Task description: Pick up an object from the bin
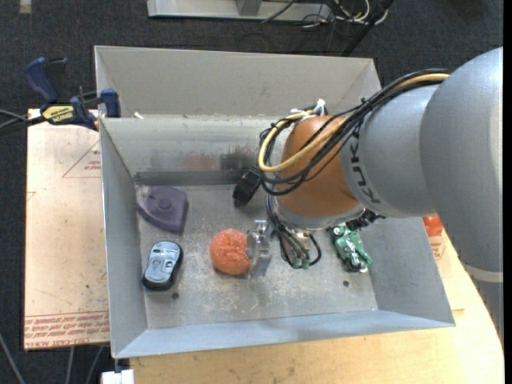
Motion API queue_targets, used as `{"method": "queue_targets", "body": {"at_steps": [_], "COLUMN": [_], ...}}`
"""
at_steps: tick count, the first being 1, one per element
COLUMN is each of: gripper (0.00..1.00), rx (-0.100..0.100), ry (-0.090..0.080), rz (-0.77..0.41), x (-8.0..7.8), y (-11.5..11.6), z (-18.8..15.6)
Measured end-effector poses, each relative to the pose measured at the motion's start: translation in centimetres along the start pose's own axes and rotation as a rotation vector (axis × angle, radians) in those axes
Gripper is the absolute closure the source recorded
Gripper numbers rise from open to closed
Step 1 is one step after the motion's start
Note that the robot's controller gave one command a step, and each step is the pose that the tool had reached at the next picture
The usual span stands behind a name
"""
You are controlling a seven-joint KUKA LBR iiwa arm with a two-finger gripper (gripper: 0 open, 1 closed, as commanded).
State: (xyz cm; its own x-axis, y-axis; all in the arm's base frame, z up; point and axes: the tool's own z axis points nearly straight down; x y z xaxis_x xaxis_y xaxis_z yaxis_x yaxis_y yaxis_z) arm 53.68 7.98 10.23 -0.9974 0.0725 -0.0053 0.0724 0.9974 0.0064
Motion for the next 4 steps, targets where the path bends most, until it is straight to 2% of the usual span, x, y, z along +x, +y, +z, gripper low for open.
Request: {"method": "queue_targets", "body": {"at_steps": [3,4], "gripper": [1.00,1.00], "rx": [0.001,0.000], "ry": [0.006,0.003], "rz": [-0.001,-0.002], "x": [0.1,0.0], "y": [0.0,0.0], "z": [-3.9,-5.6]}}
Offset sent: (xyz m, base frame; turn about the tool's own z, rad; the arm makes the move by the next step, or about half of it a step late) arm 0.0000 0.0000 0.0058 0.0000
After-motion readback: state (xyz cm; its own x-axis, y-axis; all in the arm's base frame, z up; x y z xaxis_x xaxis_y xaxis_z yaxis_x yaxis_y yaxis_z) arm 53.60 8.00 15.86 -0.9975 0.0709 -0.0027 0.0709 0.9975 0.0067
